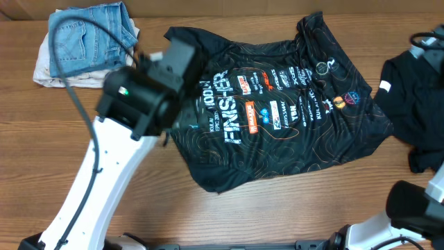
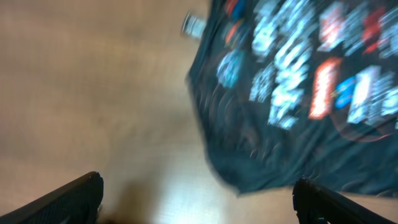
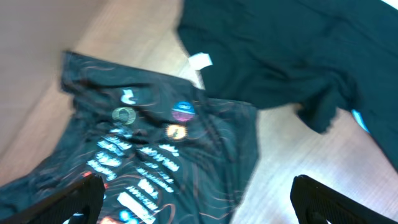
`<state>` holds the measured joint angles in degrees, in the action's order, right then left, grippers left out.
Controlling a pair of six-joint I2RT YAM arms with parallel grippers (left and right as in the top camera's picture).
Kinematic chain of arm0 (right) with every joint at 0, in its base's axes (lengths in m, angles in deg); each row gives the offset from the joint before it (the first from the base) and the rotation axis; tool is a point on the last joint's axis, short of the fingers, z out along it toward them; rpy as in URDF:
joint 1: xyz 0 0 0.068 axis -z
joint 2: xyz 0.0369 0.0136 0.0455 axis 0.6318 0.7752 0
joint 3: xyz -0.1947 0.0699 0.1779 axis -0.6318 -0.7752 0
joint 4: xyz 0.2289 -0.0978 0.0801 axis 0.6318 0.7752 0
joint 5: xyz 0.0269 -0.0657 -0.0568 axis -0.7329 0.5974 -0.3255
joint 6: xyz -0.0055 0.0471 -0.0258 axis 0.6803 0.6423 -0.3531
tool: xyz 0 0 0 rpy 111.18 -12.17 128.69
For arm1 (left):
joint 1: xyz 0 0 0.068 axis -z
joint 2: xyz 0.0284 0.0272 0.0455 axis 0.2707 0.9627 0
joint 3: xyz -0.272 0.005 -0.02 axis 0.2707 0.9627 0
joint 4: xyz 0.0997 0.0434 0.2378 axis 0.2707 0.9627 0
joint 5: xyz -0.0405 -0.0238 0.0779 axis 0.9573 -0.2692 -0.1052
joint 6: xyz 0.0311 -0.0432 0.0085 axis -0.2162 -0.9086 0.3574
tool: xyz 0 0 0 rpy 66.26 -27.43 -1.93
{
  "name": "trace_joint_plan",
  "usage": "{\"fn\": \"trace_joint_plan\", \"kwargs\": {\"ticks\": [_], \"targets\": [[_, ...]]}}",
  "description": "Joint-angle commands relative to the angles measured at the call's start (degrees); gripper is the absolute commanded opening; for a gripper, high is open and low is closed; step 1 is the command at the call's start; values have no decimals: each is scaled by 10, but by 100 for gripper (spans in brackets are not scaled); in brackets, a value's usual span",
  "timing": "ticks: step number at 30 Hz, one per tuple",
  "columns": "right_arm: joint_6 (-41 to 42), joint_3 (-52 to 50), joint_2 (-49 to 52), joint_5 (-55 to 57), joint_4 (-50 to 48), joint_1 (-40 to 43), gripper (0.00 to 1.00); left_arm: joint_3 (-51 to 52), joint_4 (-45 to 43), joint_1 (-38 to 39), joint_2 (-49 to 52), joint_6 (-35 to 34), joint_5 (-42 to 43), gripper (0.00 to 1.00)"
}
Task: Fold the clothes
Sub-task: 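Lay the flipped shirt flat on the table and release both grippers, then grasp the shirt's lower-left and lower-right hem corners with both grippers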
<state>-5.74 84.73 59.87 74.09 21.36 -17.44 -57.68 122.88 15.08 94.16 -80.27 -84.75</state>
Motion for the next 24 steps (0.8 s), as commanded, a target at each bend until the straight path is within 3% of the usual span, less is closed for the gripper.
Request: {"fn": "trace_joint_plan", "kwargs": {"ticks": [1,6,11,17,24], "targets": [[-20,-59,-23,-40,-1,34,100,132,-28,16,-43,-80,75,100],[-19,-178,-23,-51,-41,41,100,350,-191,42,-43,-98,213,100],[27,-274,-23,-51,-104,42,100,508,-335,42,-39,-103,286,85],[28,-351,-23,-53,-143,42,100,573,-402,41,-18,-125,273,84],[28,-368,-23,-52,-151,42,100,584,-446,41,57,-142,295,79]]}}
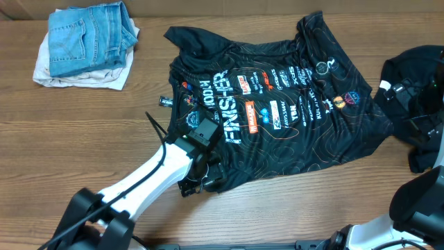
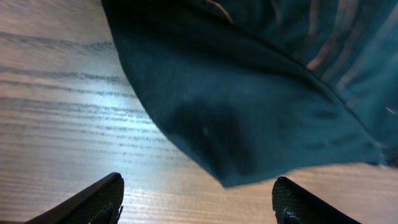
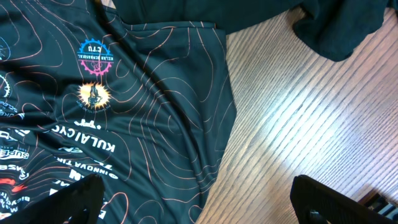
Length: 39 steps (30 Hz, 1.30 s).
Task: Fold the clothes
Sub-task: 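Grasp the shirt's lower-left and lower-right hem corners with both grippers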
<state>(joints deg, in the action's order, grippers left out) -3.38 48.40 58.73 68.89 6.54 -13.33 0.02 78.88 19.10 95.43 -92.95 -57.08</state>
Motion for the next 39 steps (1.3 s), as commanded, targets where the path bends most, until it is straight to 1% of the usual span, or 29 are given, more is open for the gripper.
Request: {"fn": "trace_joint_plan", "kwargs": {"ticks": [1,5,7,8,9,11,12,14,17,19,23,25,28,33,35,37,38,39], "targets": [[4,-4,-11,0,-3,0,100,7,-9,0,56,-16,20,80],[4,-7,-11,0,-10,0,100,7,-17,0,88,-14,33,78],[5,-11,-11,8,-13,1,100,7,-18,0,89,-13,33,70],[5,-17,-11,8,-19,1,100,7,-19,0,89,-13,33,54],[5,-20,-11,8,-22,1,100,7,-18,0,89,-13,33,35],[5,-26,-11,8,-26,1,100,7,-18,0,89,-9,32,16],[5,-26,-11,8,-26,1,100,7,-17,-1,89,-4,32,4],[5,-27,-11,8,-26,1,100,7,-9,-7,89,-2,31,4],[5,-27,-11,7,-23,1,100,7,18,-36,89,4,21,4],[5,-30,-11,7,-14,0,100,2,50,-68,88,11,-2,4],[13,-65,-11,-12,-11,0,100,-7,83,-141,83,54,-37,4],[14,-92,-11,-16,-14,-5,100,-7,83,-169,83,77,-34,4],[41,-143,-11,-18,-34,-14,98,-7,80,-177,83,82,-35,4],[78,-187,-11,-20,-55,-14,95,-7,76,-176,83,82,-34,4],[103,-203,-11,-20,-64,-14,89,-7,70,-176,83,81,-33,4],[108,-217,-11,-25,-77,-14,88,-7,63,-175,83,81,-24,4],[109,-226,-11,-31,-87,-14,85,-7,60,-175,83,81,-18,4],[113,-233,-11,-34,-93,-14,80,-7,55,-175,83,81,-17,4]]}}
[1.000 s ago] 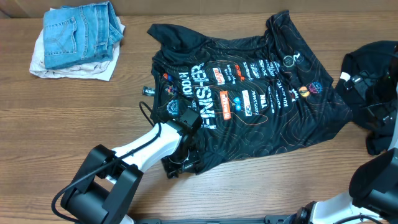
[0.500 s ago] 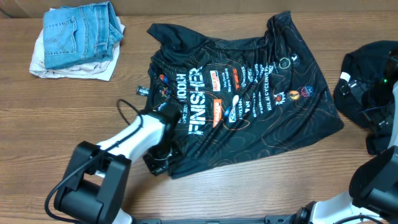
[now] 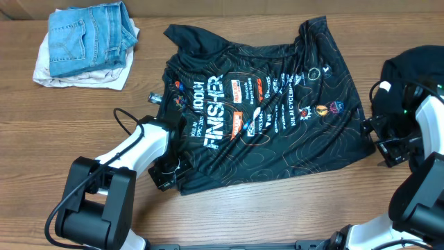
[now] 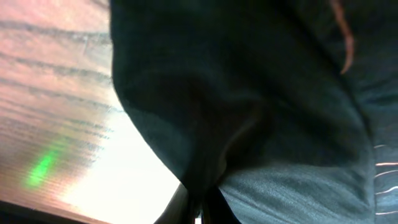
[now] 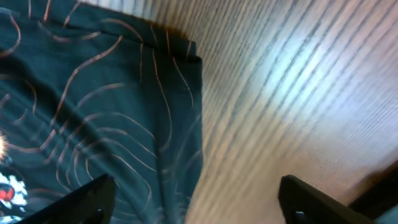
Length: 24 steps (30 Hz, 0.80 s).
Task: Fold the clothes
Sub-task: 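Grasp the shirt's lower-left and lower-right hem corners with both grippers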
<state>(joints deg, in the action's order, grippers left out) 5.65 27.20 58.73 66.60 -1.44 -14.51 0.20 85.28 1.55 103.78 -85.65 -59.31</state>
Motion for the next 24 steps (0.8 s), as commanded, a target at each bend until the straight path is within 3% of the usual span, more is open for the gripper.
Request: {"fn": "trace_joint_plan", "kwargs": {"ticks": [1,5,9,17,24], "targets": [[33,-32,-11,-12,-22,-2,73,-9,-12,0,-1,8,5,4],[45,-87,-11,-16,-87,-2,50,-9,-15,0,-1,8,5,4],[45,-129,-11,-28,-145,-2,50,-9,-16,0,-1,9,5,4],[50,-156,-9,-42,-203,-2,33,-8,-18,0,-1,12,5,4],[64,-186,-6,-31,-259,-2,33,-8,-15,0,-1,17,5,4]]}}
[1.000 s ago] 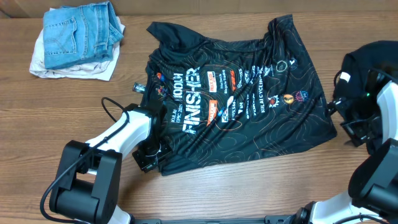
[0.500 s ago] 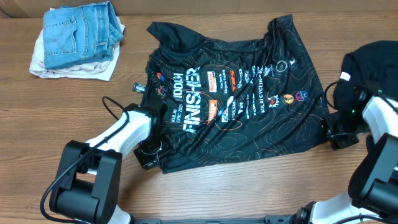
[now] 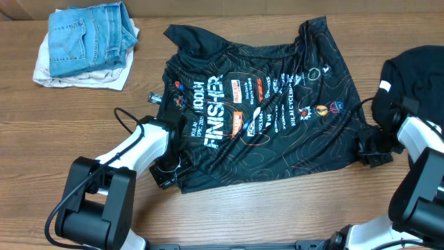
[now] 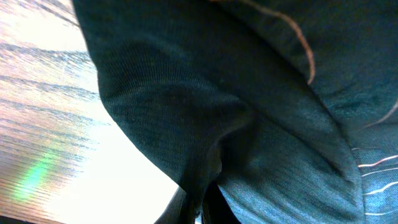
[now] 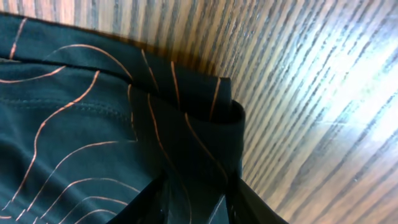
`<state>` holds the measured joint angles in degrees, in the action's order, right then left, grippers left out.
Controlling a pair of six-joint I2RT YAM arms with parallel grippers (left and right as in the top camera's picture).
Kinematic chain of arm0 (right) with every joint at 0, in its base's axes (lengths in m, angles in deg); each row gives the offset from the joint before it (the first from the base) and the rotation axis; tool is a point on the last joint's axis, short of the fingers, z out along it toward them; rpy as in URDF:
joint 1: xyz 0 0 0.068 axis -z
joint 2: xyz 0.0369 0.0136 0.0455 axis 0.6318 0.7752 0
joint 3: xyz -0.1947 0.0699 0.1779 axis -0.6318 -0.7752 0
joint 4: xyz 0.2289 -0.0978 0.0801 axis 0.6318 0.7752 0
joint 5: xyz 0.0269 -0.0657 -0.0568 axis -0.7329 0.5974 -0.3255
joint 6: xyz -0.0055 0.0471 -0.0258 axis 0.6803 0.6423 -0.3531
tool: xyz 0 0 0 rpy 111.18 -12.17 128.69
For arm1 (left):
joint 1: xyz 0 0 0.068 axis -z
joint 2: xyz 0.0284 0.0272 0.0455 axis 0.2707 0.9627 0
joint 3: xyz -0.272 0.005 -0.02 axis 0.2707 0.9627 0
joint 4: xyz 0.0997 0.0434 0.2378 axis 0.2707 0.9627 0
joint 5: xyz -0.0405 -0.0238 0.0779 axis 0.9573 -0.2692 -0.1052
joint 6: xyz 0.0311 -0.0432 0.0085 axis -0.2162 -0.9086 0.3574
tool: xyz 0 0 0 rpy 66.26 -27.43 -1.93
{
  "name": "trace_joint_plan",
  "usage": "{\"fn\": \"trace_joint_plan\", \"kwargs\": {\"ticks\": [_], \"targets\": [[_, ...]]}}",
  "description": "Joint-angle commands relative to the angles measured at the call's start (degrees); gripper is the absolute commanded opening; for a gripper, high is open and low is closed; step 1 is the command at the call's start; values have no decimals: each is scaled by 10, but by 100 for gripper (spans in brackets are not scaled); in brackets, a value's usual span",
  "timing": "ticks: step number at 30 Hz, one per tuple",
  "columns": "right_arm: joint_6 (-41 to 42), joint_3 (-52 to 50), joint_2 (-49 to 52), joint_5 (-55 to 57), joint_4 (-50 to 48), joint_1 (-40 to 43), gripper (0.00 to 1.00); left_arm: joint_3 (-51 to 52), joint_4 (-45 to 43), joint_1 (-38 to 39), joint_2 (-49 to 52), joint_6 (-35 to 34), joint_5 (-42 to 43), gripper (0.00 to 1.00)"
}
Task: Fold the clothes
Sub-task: 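Grasp the shirt's lower-left and lower-right hem corners with both grippers, then fold the bottom hem upward toward the collar with both grippers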
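Observation:
A black T-shirt (image 3: 263, 114) with white and orange sponsor prints lies spread on the wooden table. My left gripper (image 3: 168, 175) sits at its lower left hem corner. In the left wrist view the left gripper (image 4: 202, 210) is shut on a pinched fold of the dark shirt cloth (image 4: 249, 93). My right gripper (image 3: 369, 151) is at the shirt's lower right corner. In the right wrist view the right gripper (image 5: 196, 202) is shut on the folded hem corner (image 5: 205, 118), with one finger on each side of it.
Folded blue jeans (image 3: 87, 35) lie on a pale cloth at the back left. A heap of black clothing (image 3: 416, 76) lies at the right edge, close behind the right arm. Bare wooden table (image 3: 62, 139) shows in front and to the left.
My right gripper was open beside the shirt's lower right corner and is now shut on that corner. The left gripper keeps its hold on the lower left corner. The shirt lies as before.
Both grippers were open, the left arm high over the shirt's left side. Then the left gripper was low and open at the lower left hem, the right open over the right hem. Then the left was shut on its corner; now both hold corners.

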<state>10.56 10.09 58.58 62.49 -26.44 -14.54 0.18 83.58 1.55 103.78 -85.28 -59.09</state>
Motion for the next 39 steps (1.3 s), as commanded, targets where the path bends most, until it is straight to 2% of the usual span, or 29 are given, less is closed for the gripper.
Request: {"fn": "trace_joint_plan", "kwargs": {"ticks": [1,4,5,8,9,17,20,28,33,39], "targets": [[15,-18,-2,13,-10,-2,33,-8,3,0,-1,13,3,4],[15,-18,9,16,-9,-2,33,-8,6,0,-1,13,3,4],[15,-18,10,21,-8,-2,29,-8,8,0,-1,18,3,4],[19,-14,10,55,15,-1,6,-8,13,0,-1,29,2,4],[31,-9,10,75,33,-2,4,-10,18,0,-2,29,0,4],[50,26,-31,108,105,-1,4,-89,121,0,-7,34,-57,4],[109,26,-69,153,152,-2,4,-123,177,0,-35,33,-80,4],[114,26,-173,161,200,-2,4,-125,234,0,-132,15,-89,4],[114,26,-205,161,191,-2,4,-125,227,0,-137,15,-96,4],[114,25,-205,128,126,-2,5,-126,122,-1,-137,15,-126,4]]}}
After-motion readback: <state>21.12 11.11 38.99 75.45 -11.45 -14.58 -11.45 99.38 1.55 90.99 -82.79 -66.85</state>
